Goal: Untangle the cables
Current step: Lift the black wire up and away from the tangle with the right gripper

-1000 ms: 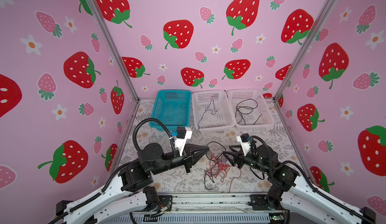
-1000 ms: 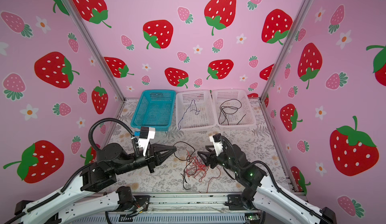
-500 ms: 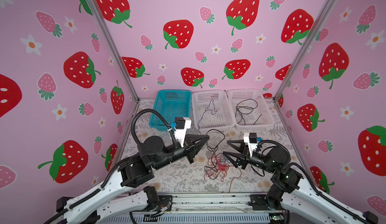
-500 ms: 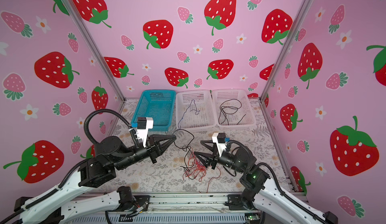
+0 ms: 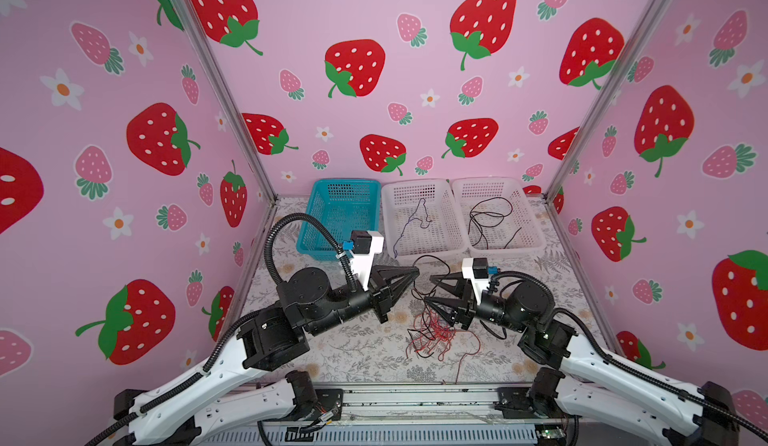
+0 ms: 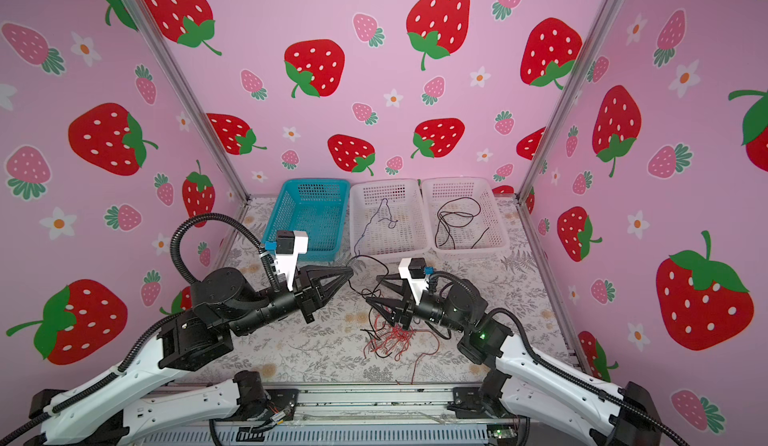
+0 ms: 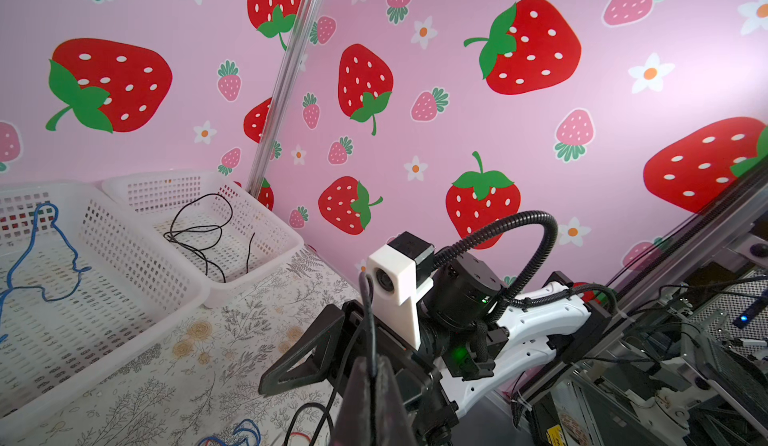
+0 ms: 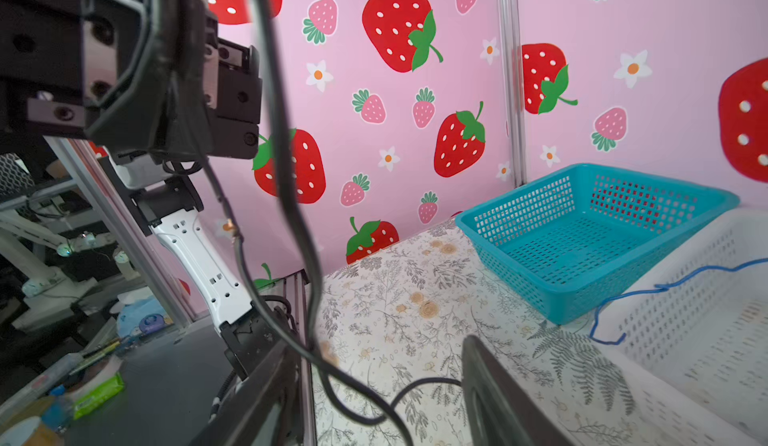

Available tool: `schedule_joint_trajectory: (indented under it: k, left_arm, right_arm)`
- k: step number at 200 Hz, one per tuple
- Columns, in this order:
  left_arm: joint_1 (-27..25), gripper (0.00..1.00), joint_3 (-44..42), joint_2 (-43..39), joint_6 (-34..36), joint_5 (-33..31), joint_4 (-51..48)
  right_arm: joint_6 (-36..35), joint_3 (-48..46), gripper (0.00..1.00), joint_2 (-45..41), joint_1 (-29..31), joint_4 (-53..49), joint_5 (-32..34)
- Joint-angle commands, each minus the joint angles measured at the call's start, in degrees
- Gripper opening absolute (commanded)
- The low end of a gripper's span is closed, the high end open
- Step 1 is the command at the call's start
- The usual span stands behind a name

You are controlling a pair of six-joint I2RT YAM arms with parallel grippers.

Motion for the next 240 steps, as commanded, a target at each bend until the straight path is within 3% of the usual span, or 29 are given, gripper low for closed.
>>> schedule_joint_trajectory:
  k: [1,8,77,82,120,135,184,240]
  left_arm:
    - [-0.1,0.00,0.8,-0.7,0.0,0.4,2.5]
    - [-0.1,0.00,0.4,-0.8,-0.1,0.2,2.6]
    - [-0.1,0.00,-2.3,-2.2,0.6,-2.6,1.2]
    - [-0.1,0.03,-2.4,-2.4,0.7,-3.1,0.9]
    - [0.0,0.53,-4.8,-3.5,2.1,-7.2,-1.5]
    - [0.1,0.65,-6.2,-4.2,2.2,-8.6,-2.2]
    - [0.3,0.76,-12.7,-9.1,1.0,-11.4,-2.7]
    - [0.4,0.77,-18.4,-10.6,-1.2,-11.7,-2.7]
  right_arm:
    - [-1.6,2.5,0.45,0.8,1.0,2.9,1.2]
    - [-1.7,2.7,0.38,1.1,1.2,2.8,1.5]
    - [-2.4,3.9,0.03,2.0,2.3,2.0,2.8]
    - [-2.6,4.1,0.00,1.9,2.3,1.7,3.2]
    - [-5.7,9.2,0.00,1.2,2.3,-4.3,6.7]
    - [-7.4,12.8,0.00,1.7,2.3,-7.5,7.8]
    - [-12.0,25.6,0.00,4.4,2.3,-15.9,10.1]
    - [-15.2,40.9,0.00,7.8,2.3,-24.7,12.7]
